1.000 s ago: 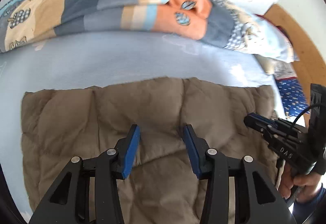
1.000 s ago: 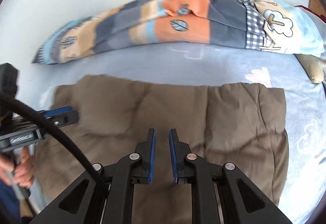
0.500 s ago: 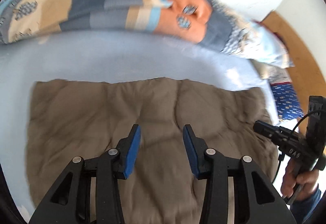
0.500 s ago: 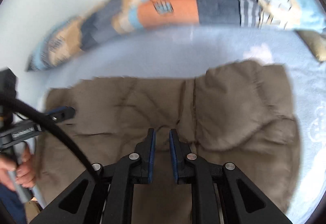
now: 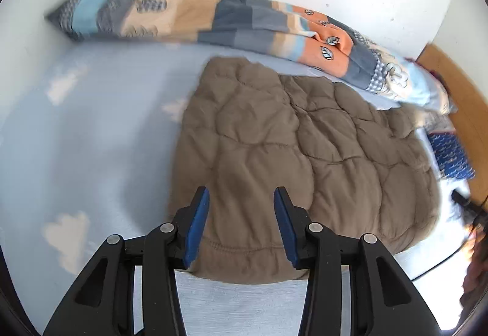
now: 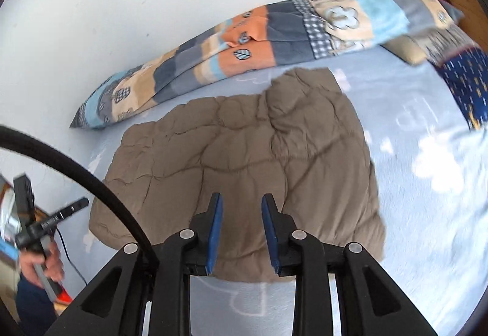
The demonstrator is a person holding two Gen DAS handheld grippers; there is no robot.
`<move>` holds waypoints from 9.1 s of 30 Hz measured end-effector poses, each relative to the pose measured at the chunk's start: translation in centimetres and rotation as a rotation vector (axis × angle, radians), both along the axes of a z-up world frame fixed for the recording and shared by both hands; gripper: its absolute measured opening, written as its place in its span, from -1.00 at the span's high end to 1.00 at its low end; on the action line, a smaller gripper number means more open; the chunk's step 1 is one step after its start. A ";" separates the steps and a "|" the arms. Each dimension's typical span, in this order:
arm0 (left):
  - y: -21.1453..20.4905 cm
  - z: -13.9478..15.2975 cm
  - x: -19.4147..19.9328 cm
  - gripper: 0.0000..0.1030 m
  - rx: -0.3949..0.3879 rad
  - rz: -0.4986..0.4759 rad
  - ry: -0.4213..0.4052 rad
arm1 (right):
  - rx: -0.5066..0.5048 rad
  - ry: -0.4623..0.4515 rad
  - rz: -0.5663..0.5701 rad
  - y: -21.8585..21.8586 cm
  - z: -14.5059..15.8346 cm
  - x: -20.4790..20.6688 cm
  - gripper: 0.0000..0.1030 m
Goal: Fold large clothes
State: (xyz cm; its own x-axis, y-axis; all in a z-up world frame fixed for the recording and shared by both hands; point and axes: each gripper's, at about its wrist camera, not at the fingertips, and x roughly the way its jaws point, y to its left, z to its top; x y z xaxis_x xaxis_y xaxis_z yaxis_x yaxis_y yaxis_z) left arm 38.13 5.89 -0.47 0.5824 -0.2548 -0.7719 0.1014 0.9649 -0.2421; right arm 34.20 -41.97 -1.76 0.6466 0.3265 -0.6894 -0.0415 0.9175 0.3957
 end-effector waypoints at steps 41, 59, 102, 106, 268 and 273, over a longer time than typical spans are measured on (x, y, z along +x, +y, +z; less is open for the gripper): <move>-5.4 -2.8 2.3 0.18 0.339 -0.008 -0.132 | -0.093 -0.053 0.123 6.9 -5.3 4.9 0.44; -6.3 -3.7 2.4 0.18 0.435 -0.025 -0.144 | -0.074 0.035 0.150 6.7 -7.6 5.8 0.43; -0.7 -0.4 4.9 -0.63 0.178 -0.016 -0.056 | 0.065 -0.022 0.200 3.3 -4.4 5.3 -0.60; 6.1 -2.0 5.4 -0.63 -0.079 0.069 0.094 | 0.134 -0.159 0.052 -3.2 -0.7 3.8 -1.00; -10.6 -4.6 -31.1 -0.82 0.295 -0.034 -0.226 | -0.377 -0.126 -0.064 10.6 -6.9 -26.7 -0.87; -10.6 -5.3 -30.6 -0.82 0.308 -0.032 -0.194 | -0.375 -0.115 -0.057 10.7 -7.2 -26.5 -0.87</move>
State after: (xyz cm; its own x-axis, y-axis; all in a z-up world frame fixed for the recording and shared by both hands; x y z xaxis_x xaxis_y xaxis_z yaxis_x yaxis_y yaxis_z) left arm 7.56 -4.74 -5.78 0.7211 -0.0481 -0.6911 0.1484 0.9852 0.0862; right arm 7.71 -31.24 -8.92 0.7367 0.0272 -0.6757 -0.0104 0.9995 0.0288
